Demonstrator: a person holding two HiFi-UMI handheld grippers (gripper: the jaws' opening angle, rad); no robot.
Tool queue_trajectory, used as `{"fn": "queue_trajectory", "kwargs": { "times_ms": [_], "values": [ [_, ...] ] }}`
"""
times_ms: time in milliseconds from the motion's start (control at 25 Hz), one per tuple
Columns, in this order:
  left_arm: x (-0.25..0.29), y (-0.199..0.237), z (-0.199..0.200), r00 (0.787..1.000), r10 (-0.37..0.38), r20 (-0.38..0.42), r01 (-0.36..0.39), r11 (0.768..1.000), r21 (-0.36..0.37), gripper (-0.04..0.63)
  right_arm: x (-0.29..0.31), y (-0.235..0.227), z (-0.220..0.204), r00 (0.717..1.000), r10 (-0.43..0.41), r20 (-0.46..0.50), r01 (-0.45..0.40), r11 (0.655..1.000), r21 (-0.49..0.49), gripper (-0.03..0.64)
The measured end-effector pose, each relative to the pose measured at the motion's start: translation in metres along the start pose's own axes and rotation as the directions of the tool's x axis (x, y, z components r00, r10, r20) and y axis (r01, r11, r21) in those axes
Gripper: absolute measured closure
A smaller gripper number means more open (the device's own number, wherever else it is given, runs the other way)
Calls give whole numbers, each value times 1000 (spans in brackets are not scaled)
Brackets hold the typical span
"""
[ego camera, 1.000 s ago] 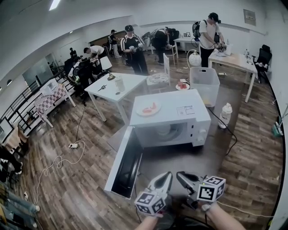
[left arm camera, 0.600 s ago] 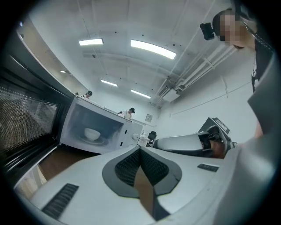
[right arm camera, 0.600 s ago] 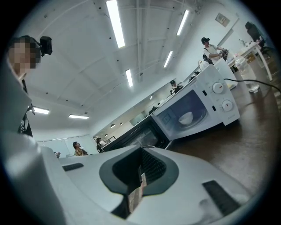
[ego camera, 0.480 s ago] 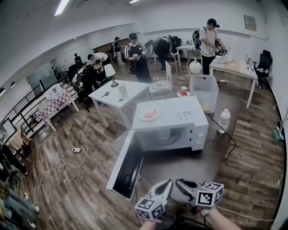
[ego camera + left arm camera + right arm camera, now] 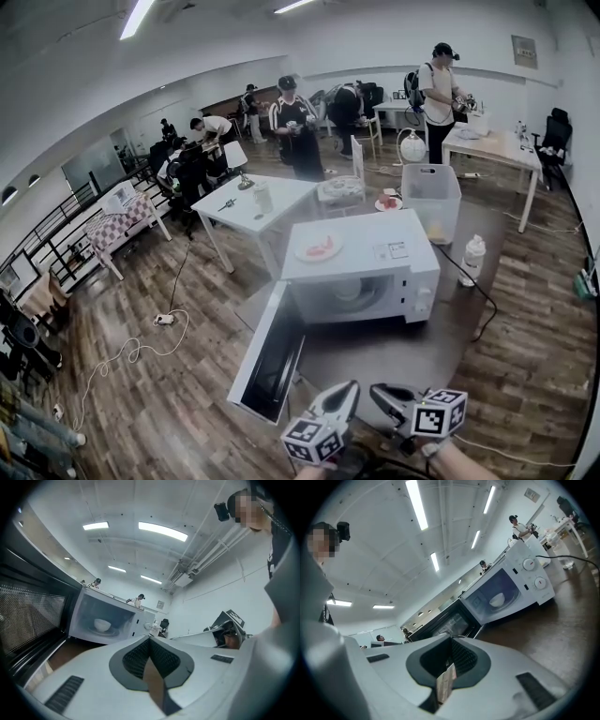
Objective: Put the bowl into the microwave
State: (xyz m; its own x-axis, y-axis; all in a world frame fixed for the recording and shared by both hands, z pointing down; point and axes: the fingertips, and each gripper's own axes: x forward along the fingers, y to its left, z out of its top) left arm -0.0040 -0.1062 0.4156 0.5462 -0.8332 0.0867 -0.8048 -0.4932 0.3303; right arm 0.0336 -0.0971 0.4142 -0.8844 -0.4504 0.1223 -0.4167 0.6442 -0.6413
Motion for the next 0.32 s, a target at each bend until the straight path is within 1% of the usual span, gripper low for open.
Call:
{"fn": "queue_trajectory", "kwargs": {
  "times_ms": [320],
  "values": [
    [2, 8, 1, 1000, 14, 5, -14, 1000, -7, 583, 4, -6, -4, 1000, -7, -22, 7, 1000, 18, 618]
  ]
}}
